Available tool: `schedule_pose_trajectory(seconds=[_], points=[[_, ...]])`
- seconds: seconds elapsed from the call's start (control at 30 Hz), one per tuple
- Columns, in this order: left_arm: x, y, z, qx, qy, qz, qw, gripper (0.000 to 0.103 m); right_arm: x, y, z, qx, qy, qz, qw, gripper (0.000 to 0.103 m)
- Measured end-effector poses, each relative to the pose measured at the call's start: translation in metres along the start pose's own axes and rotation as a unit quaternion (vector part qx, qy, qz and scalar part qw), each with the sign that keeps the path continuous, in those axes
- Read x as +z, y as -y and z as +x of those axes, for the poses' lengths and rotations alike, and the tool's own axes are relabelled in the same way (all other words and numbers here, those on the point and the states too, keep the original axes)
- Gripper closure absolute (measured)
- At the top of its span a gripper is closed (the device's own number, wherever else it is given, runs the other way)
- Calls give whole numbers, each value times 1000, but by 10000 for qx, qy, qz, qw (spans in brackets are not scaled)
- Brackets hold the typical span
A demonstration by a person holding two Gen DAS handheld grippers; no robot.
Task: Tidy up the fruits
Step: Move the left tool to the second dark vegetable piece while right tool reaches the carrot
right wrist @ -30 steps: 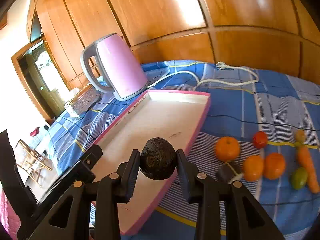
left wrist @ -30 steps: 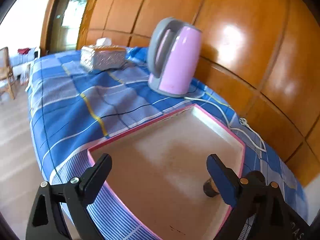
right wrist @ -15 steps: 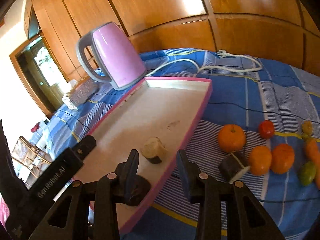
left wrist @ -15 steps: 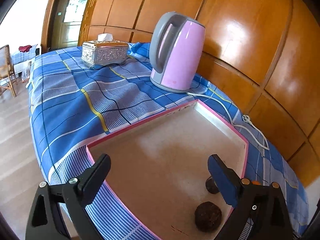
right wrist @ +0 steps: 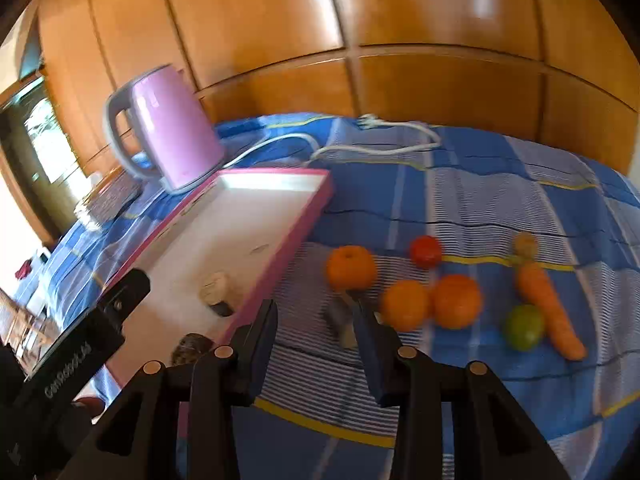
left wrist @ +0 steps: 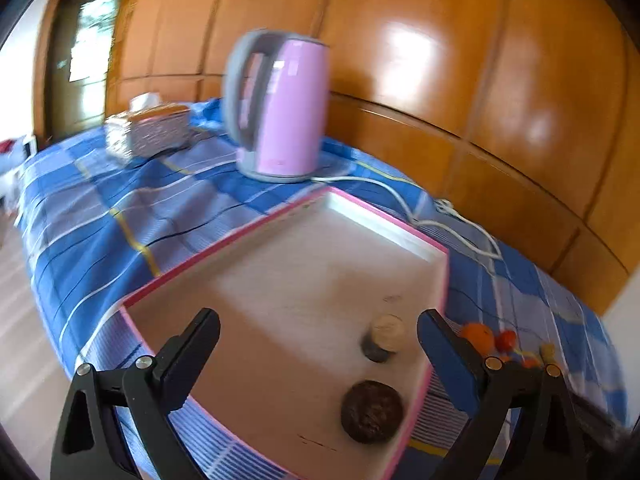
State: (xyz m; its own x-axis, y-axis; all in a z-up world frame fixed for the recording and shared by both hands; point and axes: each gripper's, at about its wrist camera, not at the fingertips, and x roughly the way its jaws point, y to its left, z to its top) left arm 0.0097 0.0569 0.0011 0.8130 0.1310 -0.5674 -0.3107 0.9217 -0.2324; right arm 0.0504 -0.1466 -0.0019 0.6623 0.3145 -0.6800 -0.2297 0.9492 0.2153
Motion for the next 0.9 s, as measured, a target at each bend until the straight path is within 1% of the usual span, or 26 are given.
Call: schedule_pose_trajectory(seconds=[0.07, 0.17, 0.23, 0.27, 0.33, 0.4, 0.43, 0.5, 0.57, 0.6, 0.67, 0.7, 0.77, 0.9], points=[[-2, 9, 1, -245, -94, 219, 9994, 6, -1, 13, -8, -171, 60, 156, 9997, 63], [-4, 20, 0, -500, -158, 431, 9977, 10, -2, 38, -19, -402, 131, 488, 9979, 63], [-6, 25, 0, -575, -207, 547, 9966, 12, -3, 56, -23, -522, 134, 780, 9955, 63], [-7, 28, 0, -636, -227, 607, 9959, 14, -4, 67, -24, -534, 115, 1031, 9932, 63], [-8, 32, -1, -737, -272, 703, 9944, 14, -6, 87, -25, -543, 78, 1486, 9874, 63], [-9, 37, 0, -777, -313, 806, 9932, 21, -10, 104, -25, -592, 31, 1891, 9802, 63], [-10, 39, 0, -828, -338, 869, 9922, 28, -12, 109, -25, -589, 12, 2016, 9777, 63], [-13, 44, 0, -896, -387, 986, 9903, 30, -15, 121, -26, -641, 27, 2288, 9714, 63], [-16, 48, -1, -1034, -437, 1104, 9875, 40, -18, 127, -31, -774, 157, 2450, 9663, 63], [-18, 53, -1, -1120, -489, 1229, 9849, 42, -19, 132, -35, -812, 248, 2528, 9638, 63], [-22, 60, 0, -1167, -523, 1387, 9820, 46, -22, 140, -39, -894, 345, 2699, 9581, 63], [-24, 64, 0, -1266, -569, 1491, 9790, 47, -22, 143, -40, -921, 363, 2758, 9561, 64], [-27, 69, 1, -1347, -630, 1590, 9760, 47, -23, 149, -42, -985, 399, 2862, 9522, 64], [-34, 80, 8, -1583, -855, 1787, 9673, 47, -25, 156, -42, -997, 364, 2953, 9495, 64]])
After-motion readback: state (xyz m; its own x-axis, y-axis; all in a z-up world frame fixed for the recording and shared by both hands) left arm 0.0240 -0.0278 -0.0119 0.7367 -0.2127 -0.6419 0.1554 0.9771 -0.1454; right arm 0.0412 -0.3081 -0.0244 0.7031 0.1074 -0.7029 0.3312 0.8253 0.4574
